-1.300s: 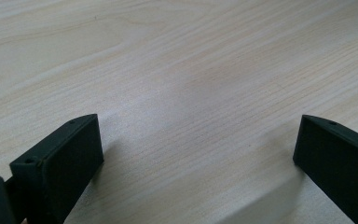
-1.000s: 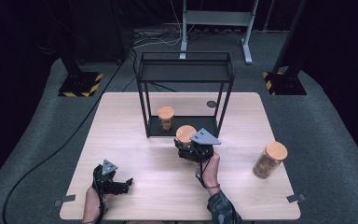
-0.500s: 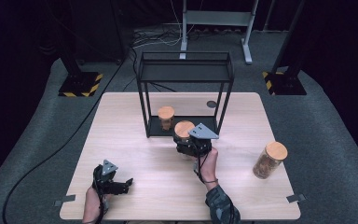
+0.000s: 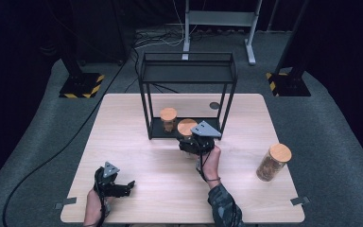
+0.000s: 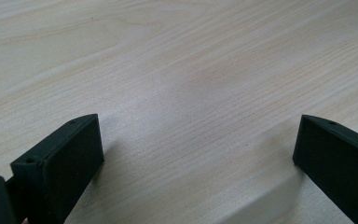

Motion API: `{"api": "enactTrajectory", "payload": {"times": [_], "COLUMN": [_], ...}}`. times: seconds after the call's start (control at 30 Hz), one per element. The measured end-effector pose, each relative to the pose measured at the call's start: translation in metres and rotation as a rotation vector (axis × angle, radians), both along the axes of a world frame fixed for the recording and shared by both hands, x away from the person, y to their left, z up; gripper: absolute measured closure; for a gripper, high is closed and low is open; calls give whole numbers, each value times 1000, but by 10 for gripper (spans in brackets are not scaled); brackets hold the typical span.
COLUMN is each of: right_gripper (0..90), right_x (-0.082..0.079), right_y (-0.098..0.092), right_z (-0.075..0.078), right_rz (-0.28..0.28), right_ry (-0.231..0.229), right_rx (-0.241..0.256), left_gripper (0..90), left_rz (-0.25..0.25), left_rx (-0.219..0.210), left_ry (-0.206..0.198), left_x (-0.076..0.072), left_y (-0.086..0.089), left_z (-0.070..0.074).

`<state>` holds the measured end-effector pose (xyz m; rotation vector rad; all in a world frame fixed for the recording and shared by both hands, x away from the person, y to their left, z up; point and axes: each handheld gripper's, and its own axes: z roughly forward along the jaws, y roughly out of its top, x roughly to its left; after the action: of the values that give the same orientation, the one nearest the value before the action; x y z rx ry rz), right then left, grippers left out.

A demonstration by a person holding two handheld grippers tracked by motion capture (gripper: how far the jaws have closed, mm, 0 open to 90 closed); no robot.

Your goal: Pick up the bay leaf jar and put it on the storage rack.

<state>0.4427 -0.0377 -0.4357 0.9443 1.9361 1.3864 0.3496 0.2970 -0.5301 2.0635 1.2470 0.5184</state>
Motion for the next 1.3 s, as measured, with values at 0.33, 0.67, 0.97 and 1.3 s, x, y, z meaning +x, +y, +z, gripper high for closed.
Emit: {"api": "enactTrajectory", "payload": {"times": [0.33, 0.67, 0.97, 1.3], "right_gripper": [251, 251, 251, 251], "right_x": [9, 19, 29, 40], "right_y": [-2, 0, 0, -1], "right_z": [2, 3, 4, 6], "right_rz": [-18, -26, -37, -52], "right_ry": [2, 6, 11, 18], "right_rx": [-9, -12, -5, 2], "left_gripper": [10, 10, 10, 10], "left_rz": [0, 0, 0, -4], "left_rx": [0, 0, 0, 2], "left_ry": [0, 0, -1, 0], "left_x": [0, 0, 0, 0], "left_y": [0, 0, 0, 0], "left_z": [0, 0, 0, 0]}}
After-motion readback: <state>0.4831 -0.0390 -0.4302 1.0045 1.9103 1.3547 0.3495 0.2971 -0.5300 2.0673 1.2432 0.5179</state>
